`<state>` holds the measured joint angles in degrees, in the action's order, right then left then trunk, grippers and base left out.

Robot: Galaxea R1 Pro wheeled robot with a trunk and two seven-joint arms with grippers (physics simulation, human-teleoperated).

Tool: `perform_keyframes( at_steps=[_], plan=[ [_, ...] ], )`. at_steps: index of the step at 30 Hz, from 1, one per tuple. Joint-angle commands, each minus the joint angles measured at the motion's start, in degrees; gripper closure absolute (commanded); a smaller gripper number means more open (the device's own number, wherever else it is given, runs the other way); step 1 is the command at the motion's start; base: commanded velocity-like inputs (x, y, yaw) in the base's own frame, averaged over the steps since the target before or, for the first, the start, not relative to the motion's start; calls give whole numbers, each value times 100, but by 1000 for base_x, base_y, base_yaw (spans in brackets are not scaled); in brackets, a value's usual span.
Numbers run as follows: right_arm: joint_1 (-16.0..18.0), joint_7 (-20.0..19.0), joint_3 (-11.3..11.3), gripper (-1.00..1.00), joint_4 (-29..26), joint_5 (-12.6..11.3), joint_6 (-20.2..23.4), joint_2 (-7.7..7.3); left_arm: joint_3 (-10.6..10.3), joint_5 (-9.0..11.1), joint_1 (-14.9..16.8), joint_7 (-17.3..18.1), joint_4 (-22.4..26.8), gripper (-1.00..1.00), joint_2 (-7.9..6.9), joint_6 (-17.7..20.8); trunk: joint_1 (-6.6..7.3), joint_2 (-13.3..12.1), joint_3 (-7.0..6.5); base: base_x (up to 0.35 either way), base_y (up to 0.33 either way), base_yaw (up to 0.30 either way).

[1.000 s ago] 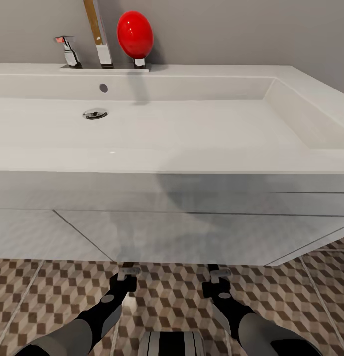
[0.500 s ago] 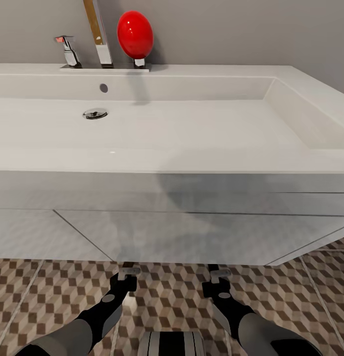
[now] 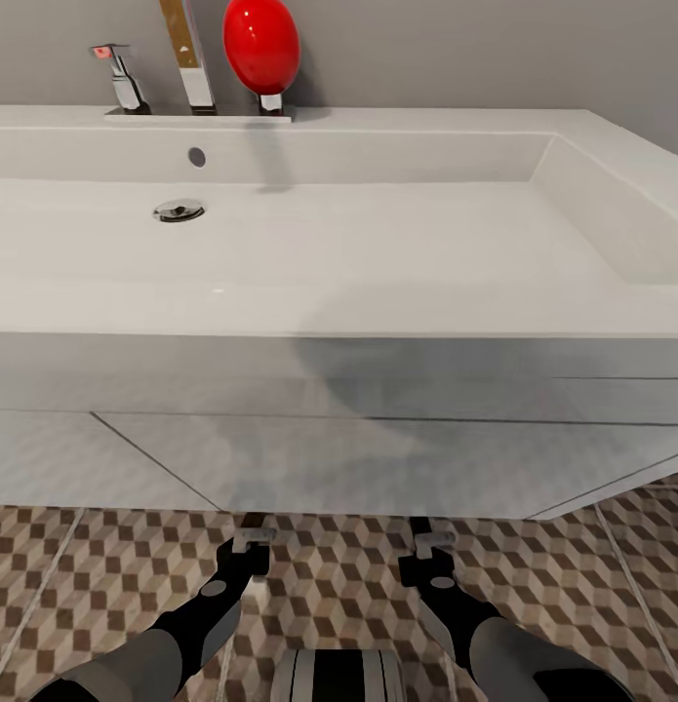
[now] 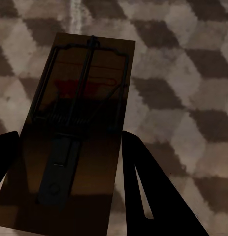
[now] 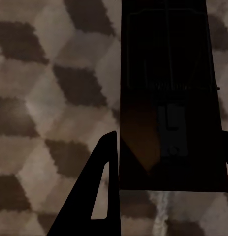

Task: Take the four mousetraps from the cabinet in the bathroom and place them on the bathroom floor. Make sure all four end up on the same floor surface, and ensure that at least two of them are either under or directly next to the same bathroom sink.

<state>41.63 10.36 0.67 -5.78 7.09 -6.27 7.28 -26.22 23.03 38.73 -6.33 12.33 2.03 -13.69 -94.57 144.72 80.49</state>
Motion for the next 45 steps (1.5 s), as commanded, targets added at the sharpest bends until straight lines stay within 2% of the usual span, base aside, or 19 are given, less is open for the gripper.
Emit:
perform_keyframes(
  at_steps=[1, 45],
  plan=[
    [5, 28, 3, 100, 7, 48, -6, 1, -54, 9, 3, -59, -3, 100, -1, -17, 1, 1, 3, 0, 0, 0],
    [7, 27, 6, 100, -33, 49, -11, 1, -50, 17, 3, -53, -3, 100, -3, -26, 1, 1, 3, 0, 0, 0]
  ],
)
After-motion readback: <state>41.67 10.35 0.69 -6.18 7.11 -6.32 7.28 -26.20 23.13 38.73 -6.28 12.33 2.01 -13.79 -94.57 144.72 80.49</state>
